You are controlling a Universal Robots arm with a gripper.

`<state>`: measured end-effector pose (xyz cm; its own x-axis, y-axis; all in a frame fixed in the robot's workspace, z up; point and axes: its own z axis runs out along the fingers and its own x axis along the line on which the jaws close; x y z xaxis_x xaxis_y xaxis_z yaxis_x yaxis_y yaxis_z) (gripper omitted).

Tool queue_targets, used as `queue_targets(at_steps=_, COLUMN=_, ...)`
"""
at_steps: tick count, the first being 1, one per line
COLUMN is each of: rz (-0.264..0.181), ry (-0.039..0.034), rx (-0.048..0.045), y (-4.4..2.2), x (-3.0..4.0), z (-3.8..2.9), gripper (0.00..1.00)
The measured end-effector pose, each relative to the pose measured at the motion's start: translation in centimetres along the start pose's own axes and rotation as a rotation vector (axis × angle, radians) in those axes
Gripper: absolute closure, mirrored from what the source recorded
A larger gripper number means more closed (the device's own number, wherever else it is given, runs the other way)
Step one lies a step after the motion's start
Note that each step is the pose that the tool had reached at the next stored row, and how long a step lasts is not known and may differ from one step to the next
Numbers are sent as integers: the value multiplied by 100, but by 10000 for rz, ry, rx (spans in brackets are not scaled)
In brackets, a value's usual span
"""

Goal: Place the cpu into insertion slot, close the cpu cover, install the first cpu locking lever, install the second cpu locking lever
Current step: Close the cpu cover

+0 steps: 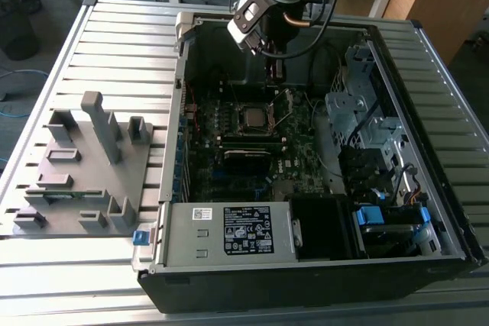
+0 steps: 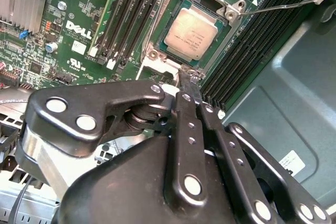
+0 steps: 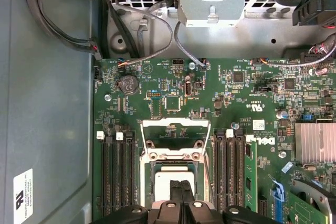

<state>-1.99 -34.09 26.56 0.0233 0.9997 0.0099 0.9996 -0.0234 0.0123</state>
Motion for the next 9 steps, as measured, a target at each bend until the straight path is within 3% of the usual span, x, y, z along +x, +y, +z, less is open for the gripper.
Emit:
queue_targets(at_steps=3, rz=0, ry=0, rx=0, y=1, x=0, z=0, gripper=90)
queue_targets(at_steps=5, rz=0, ry=1, rx=0, y=49, x=1, z=0, gripper=90)
queue_targets(at_steps=9, rz=-1, ry=0, rx=-31, y=50, x=1, z=6, gripper=90)
